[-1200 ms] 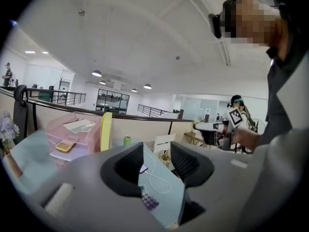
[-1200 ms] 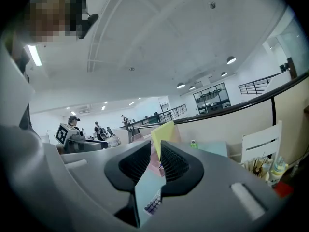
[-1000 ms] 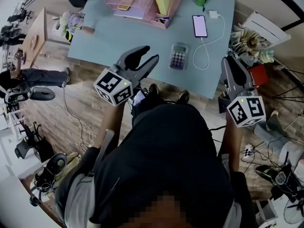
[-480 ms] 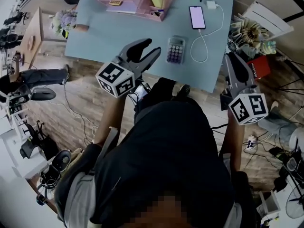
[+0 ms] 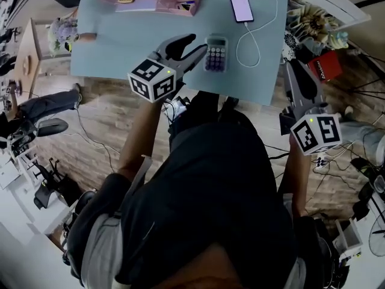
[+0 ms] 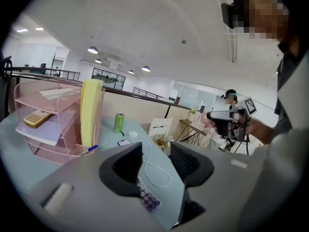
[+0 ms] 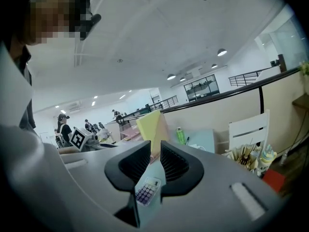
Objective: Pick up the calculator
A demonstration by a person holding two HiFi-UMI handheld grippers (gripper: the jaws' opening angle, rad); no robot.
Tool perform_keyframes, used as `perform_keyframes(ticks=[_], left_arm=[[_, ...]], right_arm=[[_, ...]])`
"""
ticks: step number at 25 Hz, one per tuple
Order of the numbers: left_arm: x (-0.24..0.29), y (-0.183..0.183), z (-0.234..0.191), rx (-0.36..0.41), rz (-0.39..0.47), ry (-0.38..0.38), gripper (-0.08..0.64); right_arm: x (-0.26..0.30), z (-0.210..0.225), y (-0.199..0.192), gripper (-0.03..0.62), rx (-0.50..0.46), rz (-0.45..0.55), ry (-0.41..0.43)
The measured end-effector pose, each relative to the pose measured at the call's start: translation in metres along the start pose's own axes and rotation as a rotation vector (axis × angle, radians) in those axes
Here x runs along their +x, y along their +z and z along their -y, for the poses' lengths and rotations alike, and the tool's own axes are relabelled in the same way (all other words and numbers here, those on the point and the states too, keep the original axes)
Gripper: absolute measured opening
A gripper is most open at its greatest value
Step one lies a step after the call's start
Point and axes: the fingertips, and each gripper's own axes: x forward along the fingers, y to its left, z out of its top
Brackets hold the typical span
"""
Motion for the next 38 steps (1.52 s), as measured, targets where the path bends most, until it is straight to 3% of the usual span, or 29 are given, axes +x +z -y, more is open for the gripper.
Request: perform_keyframes(ticks=[17,38], left_arm=[[0.054,-0.059,-0.065,-0.087,-0.147,-0.024,0.216],[0.112,-0.167,-0.116,-0.211,-0.382,-0.041,0.216]], right_arm=[[0.037,0.004,-0.026,0.046,0.036,-0.111,-0.034],[0.07,0.021,-0.046,0.046,0.075,-0.184,-0.073]])
